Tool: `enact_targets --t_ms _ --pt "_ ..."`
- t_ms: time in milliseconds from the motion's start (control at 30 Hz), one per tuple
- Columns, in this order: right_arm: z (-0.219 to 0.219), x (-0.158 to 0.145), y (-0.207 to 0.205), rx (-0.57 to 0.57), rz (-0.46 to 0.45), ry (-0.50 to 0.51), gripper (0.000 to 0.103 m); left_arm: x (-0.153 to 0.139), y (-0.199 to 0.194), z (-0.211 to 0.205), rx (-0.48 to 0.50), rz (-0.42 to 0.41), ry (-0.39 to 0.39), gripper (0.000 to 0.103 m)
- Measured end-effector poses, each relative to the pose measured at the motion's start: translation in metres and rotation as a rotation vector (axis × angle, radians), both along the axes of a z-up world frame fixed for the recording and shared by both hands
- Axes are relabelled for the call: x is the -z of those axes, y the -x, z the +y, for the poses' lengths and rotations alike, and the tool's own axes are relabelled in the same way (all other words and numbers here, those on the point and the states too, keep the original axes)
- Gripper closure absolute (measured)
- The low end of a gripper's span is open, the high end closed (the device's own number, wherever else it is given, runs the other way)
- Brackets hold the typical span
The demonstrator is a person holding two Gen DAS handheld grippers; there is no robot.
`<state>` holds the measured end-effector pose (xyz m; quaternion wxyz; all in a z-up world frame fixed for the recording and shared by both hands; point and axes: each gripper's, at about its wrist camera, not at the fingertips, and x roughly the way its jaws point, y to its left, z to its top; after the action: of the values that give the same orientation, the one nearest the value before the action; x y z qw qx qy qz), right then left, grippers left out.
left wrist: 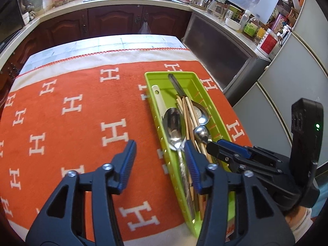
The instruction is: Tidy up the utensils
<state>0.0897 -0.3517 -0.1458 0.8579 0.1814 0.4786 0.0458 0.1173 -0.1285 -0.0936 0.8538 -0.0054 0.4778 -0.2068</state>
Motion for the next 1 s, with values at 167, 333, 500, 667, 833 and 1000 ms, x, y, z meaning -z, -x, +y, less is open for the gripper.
enact_targets --t_ms 167,333,500,667,833,1000 --pt "0.01 0.0 0.002 -0.016 0.011 0.007 0.076 -0.004 0.015 0.016 -0.019 -0.012 -0.018 0.042" --pt "0.016 -0.002 0.007 -0.006 0.021 0.022 0.069 -0.003 0.027 0.034 -0.05 0.0 -0.033 0.039" --pt "0.021 -0.004 0.015 -0.002 0.02 0.045 0.066 0.001 0.037 0.048 -0.079 0.012 -0.071 0.037" --pt "0.029 -0.007 0.024 -0.002 0.027 0.057 0.066 0.004 0.048 0.055 -0.091 0.029 -0.084 0.036" --pt "0.036 -0.01 0.036 -0.007 0.03 0.066 0.065 0.004 0.059 0.06 -0.095 0.027 -0.092 0.033" --pt "0.041 -0.015 0.048 -0.006 0.028 0.075 0.055 0.001 0.065 0.07 -0.131 0.025 -0.102 0.03"
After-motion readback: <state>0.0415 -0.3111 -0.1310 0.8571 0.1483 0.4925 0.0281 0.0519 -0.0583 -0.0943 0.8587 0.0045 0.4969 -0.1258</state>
